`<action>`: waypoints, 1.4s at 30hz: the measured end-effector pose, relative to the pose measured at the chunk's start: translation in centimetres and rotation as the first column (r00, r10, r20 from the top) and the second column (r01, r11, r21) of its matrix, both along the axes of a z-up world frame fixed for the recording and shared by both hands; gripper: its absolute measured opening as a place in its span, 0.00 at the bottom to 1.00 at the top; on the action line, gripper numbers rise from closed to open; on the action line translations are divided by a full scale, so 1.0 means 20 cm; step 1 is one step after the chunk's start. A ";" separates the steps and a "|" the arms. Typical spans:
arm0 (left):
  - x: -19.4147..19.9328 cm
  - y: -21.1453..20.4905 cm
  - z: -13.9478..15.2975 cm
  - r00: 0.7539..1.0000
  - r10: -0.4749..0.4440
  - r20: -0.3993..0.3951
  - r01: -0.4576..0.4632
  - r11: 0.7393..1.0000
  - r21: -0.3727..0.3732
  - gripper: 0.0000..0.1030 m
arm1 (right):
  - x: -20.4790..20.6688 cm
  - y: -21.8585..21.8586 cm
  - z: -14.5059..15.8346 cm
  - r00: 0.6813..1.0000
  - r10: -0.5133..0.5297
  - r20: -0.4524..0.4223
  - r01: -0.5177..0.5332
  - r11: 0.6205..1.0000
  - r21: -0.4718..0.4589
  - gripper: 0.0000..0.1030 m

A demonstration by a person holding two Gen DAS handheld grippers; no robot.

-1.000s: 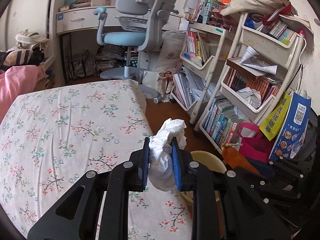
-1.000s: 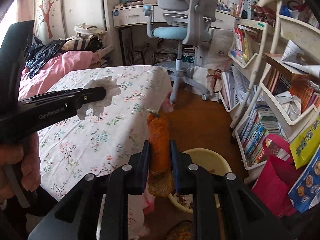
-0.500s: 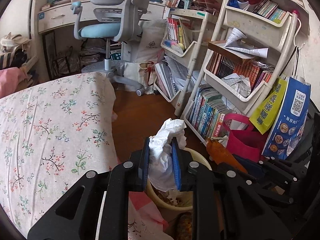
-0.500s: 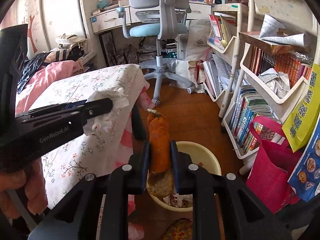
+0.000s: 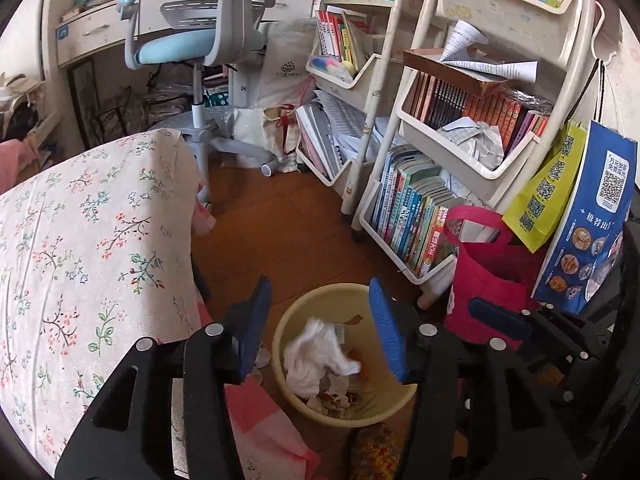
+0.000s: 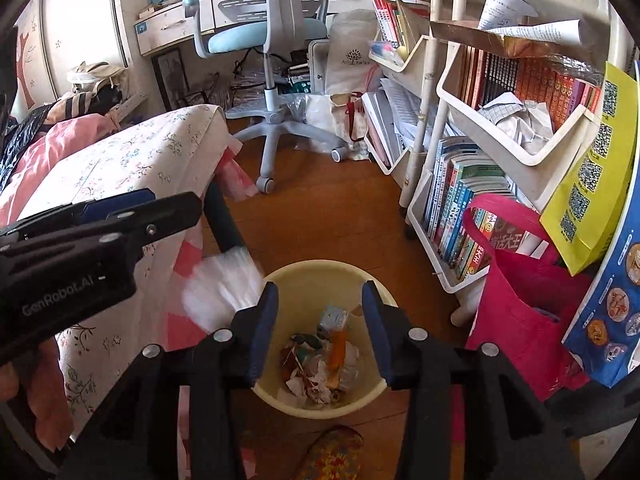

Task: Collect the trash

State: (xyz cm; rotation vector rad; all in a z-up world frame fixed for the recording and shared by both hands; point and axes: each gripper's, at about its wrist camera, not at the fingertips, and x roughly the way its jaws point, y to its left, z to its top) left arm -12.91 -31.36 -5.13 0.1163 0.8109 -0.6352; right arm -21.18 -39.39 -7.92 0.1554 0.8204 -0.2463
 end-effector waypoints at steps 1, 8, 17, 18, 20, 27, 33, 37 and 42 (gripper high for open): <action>0.00 0.01 0.00 1.000 0.006 0.004 -0.006 1.000 0.001 0.49 | 0.00 0.01 0.01 1.000 0.001 0.001 -0.001 1.000 -0.005 0.43; 0.00 0.10 0.06 0.997 0.055 0.049 -0.056 0.998 0.015 0.63 | 0.01 0.06 0.04 1.000 0.009 0.014 -0.009 0.999 -0.043 0.62; -0.04 0.28 0.21 0.991 0.093 0.100 -0.093 0.996 -0.010 0.76 | -0.10 0.27 0.22 0.992 0.087 0.089 -0.076 0.991 -0.114 0.80; -0.05 0.30 0.23 0.990 0.096 0.107 -0.095 0.995 -0.011 0.77 | -0.12 0.30 0.23 0.992 0.088 0.096 -0.076 0.990 -0.119 0.82; -0.07 0.34 0.26 0.987 0.104 0.121 -0.102 0.995 -0.017 0.80 | -0.20 0.35 0.24 0.991 0.085 0.106 -0.073 0.991 -0.116 0.84; -0.15 0.47 0.34 0.981 0.114 0.159 -0.114 0.993 -0.010 0.87 | -0.47 0.42 0.26 0.986 -0.059 0.157 0.086 0.981 -0.173 0.92; -0.26 0.56 0.36 0.978 0.107 0.179 -0.112 0.994 0.019 0.91 | -0.55 0.33 0.29 0.948 -0.233 0.219 0.269 0.951 -0.154 0.93; -0.33 0.63 0.37 0.973 0.118 0.197 -0.126 0.992 0.026 0.93 | -0.56 0.31 0.28 0.930 -0.284 0.235 0.324 0.934 -0.154 0.93; -0.35 0.69 0.37 0.975 0.135 0.179 -0.139 0.990 0.015 0.93 | -0.56 0.34 0.28 0.935 -0.266 0.236 0.313 0.930 -0.191 0.93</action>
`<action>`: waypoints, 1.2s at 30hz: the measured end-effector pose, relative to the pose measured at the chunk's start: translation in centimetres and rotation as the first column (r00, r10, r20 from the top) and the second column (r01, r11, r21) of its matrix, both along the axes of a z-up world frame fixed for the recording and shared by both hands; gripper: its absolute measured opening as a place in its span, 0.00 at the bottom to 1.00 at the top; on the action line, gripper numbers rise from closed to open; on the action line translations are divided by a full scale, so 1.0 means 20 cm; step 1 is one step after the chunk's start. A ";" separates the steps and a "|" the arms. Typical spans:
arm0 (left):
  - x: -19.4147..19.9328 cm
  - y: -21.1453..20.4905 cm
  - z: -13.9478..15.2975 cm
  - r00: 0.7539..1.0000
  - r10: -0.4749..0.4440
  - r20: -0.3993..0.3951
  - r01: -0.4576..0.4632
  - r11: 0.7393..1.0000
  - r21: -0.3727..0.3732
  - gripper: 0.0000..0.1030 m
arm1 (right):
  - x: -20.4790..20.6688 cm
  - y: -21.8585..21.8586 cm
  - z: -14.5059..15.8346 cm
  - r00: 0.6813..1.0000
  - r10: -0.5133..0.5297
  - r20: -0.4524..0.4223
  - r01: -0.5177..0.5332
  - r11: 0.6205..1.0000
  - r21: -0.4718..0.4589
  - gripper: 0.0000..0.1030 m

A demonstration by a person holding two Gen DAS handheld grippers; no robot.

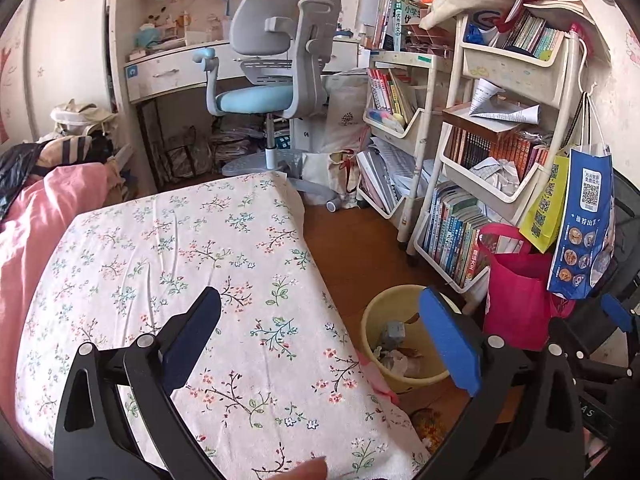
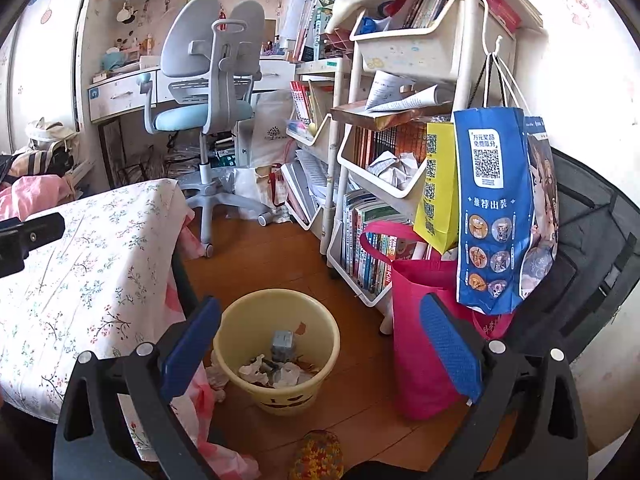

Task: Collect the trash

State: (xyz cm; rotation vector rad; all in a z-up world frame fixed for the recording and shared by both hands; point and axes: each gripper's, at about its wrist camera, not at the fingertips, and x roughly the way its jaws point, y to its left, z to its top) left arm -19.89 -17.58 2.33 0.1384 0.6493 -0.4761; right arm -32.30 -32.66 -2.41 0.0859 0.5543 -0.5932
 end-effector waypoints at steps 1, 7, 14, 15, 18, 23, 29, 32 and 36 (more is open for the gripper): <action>0.00 0.01 0.00 1.000 0.000 -0.001 0.000 1.000 -0.002 0.93 | 0.00 0.01 0.00 1.000 0.002 0.001 -0.002 1.000 -0.010 0.93; -0.01 0.04 0.01 1.000 -0.002 0.013 0.002 1.000 -0.025 0.93 | 0.01 0.09 0.01 0.999 0.035 0.020 -0.033 0.995 -0.097 0.93; 0.00 0.05 0.01 1.000 0.019 0.023 -0.018 0.999 -0.032 0.93 | 0.03 0.17 0.03 0.995 0.091 0.044 -0.083 0.983 -0.164 0.93; 0.00 0.06 0.01 1.000 0.022 0.023 -0.021 0.999 -0.032 0.93 | 0.04 0.18 0.03 0.995 0.093 0.045 -0.084 0.983 -0.165 0.93; 0.01 0.06 0.00 0.999 0.028 0.027 -0.027 0.999 -0.026 0.93 | 0.04 0.17 0.04 0.994 0.092 0.052 -0.083 0.984 -0.158 0.93; 0.01 0.04 -0.01 0.999 0.037 0.030 -0.036 0.999 -0.021 0.93 | 0.05 0.19 0.05 0.994 0.096 0.055 -0.086 0.984 -0.154 0.93; 0.01 0.04 -0.01 0.999 0.038 0.032 -0.038 0.999 -0.019 0.93 | 0.06 0.20 0.05 0.993 0.104 0.059 -0.094 0.984 -0.150 0.93; 0.02 0.04 -0.01 0.999 0.040 0.030 -0.040 0.999 -0.019 0.93 | 0.06 0.20 0.04 0.993 0.105 0.062 -0.095 0.985 -0.146 0.93; 0.03 0.05 -0.02 0.999 0.043 0.030 -0.042 0.999 -0.020 0.93 | 0.07 0.21 0.04 0.992 0.109 0.057 -0.100 0.985 -0.144 0.93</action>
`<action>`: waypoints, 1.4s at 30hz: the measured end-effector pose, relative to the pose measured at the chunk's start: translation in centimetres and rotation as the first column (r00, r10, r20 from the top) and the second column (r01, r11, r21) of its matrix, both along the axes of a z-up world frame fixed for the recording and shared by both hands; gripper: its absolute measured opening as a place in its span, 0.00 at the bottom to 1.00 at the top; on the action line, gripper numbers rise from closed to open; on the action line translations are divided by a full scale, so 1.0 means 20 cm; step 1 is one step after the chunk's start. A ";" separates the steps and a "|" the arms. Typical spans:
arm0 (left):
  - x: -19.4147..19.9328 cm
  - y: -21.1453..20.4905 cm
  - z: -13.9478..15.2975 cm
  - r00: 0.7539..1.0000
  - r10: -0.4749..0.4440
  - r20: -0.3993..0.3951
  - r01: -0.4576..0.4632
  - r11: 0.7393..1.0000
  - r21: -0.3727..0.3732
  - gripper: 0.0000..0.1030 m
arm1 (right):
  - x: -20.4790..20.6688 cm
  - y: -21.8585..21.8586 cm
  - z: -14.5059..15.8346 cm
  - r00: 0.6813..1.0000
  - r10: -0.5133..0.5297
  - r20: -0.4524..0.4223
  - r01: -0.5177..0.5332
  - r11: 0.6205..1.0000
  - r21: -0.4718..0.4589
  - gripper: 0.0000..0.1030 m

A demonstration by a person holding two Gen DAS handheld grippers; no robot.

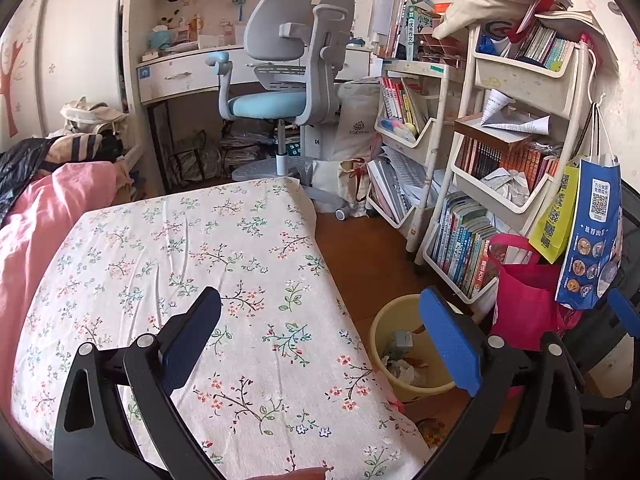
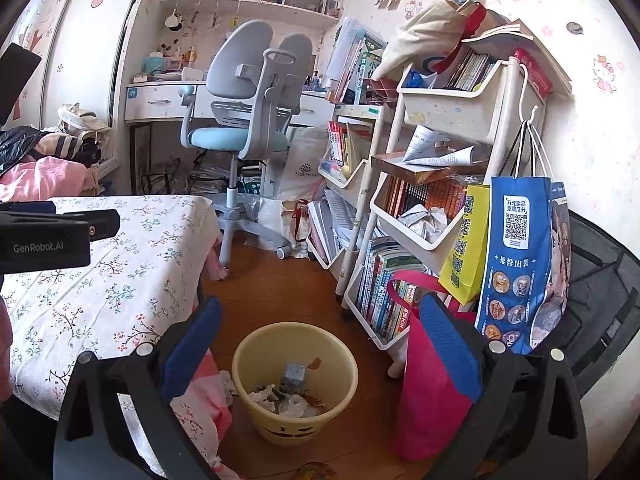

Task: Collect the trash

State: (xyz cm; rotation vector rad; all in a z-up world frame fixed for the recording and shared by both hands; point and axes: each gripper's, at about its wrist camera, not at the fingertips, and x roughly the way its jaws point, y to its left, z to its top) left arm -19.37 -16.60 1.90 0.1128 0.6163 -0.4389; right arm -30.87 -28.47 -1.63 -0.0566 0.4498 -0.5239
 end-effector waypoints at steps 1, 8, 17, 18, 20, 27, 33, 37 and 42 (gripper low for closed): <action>0.00 0.00 0.00 1.000 -0.001 0.003 0.001 1.000 -0.001 0.93 | 0.00 0.00 0.00 1.000 0.001 0.000 -0.001 1.000 -0.001 0.93; 0.06 0.05 -0.07 1.000 0.020 -0.020 -0.020 1.000 -0.001 0.93 | 0.01 0.01 0.00 1.000 0.000 -0.002 0.000 1.000 0.001 0.93; 0.09 0.11 -0.07 0.999 0.040 -0.013 -0.040 0.999 -0.017 0.93 | 0.05 0.06 -0.02 0.999 0.032 -0.019 -0.032 0.999 -0.017 0.93; 0.09 0.11 -0.07 0.999 0.039 -0.011 -0.040 0.999 -0.015 0.93 | 0.05 0.06 -0.02 0.999 0.034 -0.019 -0.034 0.999 -0.018 0.93; 0.09 0.11 -0.07 0.999 0.036 -0.011 -0.036 0.999 -0.013 0.93 | 0.05 0.06 -0.02 0.999 0.033 -0.020 -0.033 0.999 -0.016 0.93; 0.08 0.11 -0.07 0.999 0.033 -0.012 -0.033 0.999 -0.009 0.93 | 0.06 0.06 -0.02 0.999 0.035 -0.018 -0.035 0.999 -0.009 0.93; 0.05 0.14 -0.05 0.999 0.027 0.023 -0.028 0.999 0.019 0.93 | 0.07 0.08 0.03 0.998 0.062 0.009 -0.062 0.998 0.017 0.93; 0.02 0.19 -0.03 0.998 0.059 0.012 -0.060 0.997 0.050 0.93 | 0.08 0.09 0.07 0.996 0.085 0.017 -0.086 0.995 0.052 0.93; -0.01 0.28 0.01 0.997 0.072 0.029 -0.074 0.995 0.069 0.93 | 0.10 0.14 0.12 0.994 0.093 0.051 -0.097 0.992 0.086 0.93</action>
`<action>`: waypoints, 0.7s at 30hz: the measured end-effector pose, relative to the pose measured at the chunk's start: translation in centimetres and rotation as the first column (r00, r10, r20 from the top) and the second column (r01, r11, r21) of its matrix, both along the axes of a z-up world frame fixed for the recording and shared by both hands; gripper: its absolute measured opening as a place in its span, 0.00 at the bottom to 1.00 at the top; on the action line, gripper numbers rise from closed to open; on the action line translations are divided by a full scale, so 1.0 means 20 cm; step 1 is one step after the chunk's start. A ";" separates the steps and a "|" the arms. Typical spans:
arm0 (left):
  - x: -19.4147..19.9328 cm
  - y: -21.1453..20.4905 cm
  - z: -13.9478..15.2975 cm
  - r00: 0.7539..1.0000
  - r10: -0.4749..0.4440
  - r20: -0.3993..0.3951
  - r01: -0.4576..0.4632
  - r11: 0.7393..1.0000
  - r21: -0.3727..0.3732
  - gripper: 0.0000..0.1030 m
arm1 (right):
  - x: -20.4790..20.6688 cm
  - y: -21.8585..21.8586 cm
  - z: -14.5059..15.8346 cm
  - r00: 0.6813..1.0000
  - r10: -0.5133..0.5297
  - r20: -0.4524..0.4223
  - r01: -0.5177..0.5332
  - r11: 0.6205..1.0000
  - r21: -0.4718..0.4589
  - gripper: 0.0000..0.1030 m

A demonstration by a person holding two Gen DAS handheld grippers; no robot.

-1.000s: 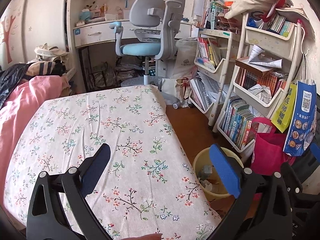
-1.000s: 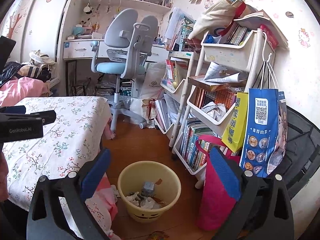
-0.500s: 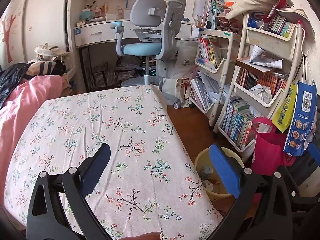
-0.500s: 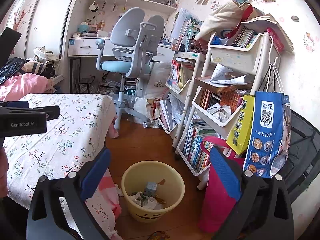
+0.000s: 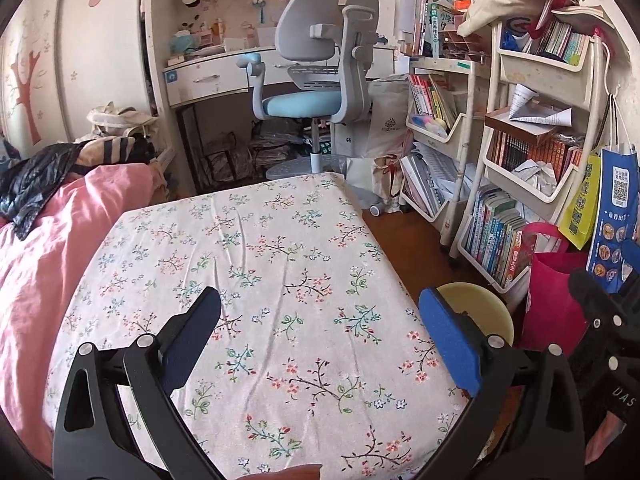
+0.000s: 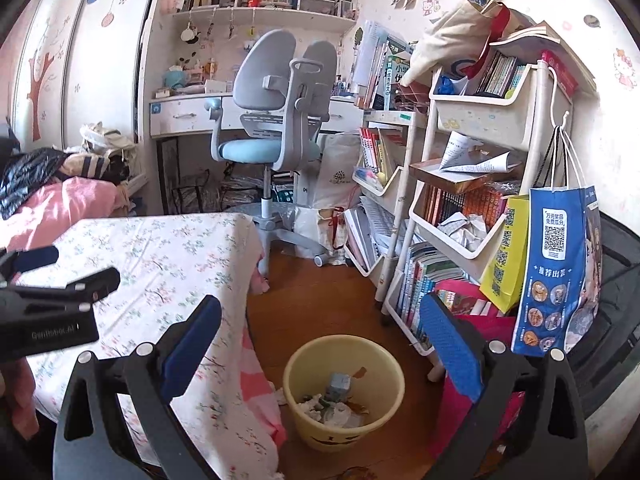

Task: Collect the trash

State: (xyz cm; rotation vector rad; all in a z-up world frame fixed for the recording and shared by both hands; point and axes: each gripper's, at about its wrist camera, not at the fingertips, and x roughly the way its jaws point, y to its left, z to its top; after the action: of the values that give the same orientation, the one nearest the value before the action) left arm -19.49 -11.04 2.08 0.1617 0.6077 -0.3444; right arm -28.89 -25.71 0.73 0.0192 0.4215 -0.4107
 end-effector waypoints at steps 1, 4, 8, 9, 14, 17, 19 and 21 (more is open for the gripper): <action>0.01 0.03 0.01 1.000 0.001 -0.008 -0.001 1.000 -0.007 0.93 | 0.01 0.01 0.00 1.000 0.003 -0.002 -0.003 1.000 -0.010 0.93; 0.07 0.09 0.01 1.000 -0.002 -0.010 0.001 1.000 -0.012 0.93 | 0.04 0.06 -0.04 0.999 0.017 -0.031 -0.018 0.999 -0.043 0.93; 0.18 0.16 -0.03 1.000 0.009 -0.007 -0.010 1.000 -0.028 0.93 | 0.07 0.10 -0.07 0.999 0.024 -0.038 -0.027 0.997 -0.077 0.93; 0.21 0.18 -0.05 1.000 0.016 -0.014 -0.017 0.999 -0.032 0.93 | 0.08 0.11 -0.07 0.999 0.026 -0.035 -0.029 0.996 -0.083 0.93; 0.29 0.26 -0.19 0.998 0.044 -0.052 -0.047 0.998 -0.050 0.93 | 0.12 0.12 -0.07 0.999 0.036 -0.015 -0.038 0.994 -0.104 0.93; 0.34 0.27 -0.28 0.993 0.054 -0.101 -0.058 0.998 -0.039 0.93 | 0.16 0.11 -0.08 0.999 0.042 -0.016 -0.043 0.994 -0.102 0.93; 0.36 0.29 -0.30 0.991 0.059 -0.124 -0.065 0.997 -0.051 0.93 | 0.18 0.12 -0.09 0.999 0.047 -0.025 -0.049 0.994 -0.100 0.93; 0.38 0.30 -0.30 0.990 0.062 -0.126 -0.069 0.996 -0.057 0.93 | 0.20 0.14 -0.11 0.998 0.056 -0.037 -0.060 0.993 -0.098 0.93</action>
State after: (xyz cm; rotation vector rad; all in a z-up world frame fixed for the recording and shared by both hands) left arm -11.92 -5.11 -3.98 0.0612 0.7229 -0.3107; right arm -24.81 -22.98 -1.37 -0.0965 0.4341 -0.3746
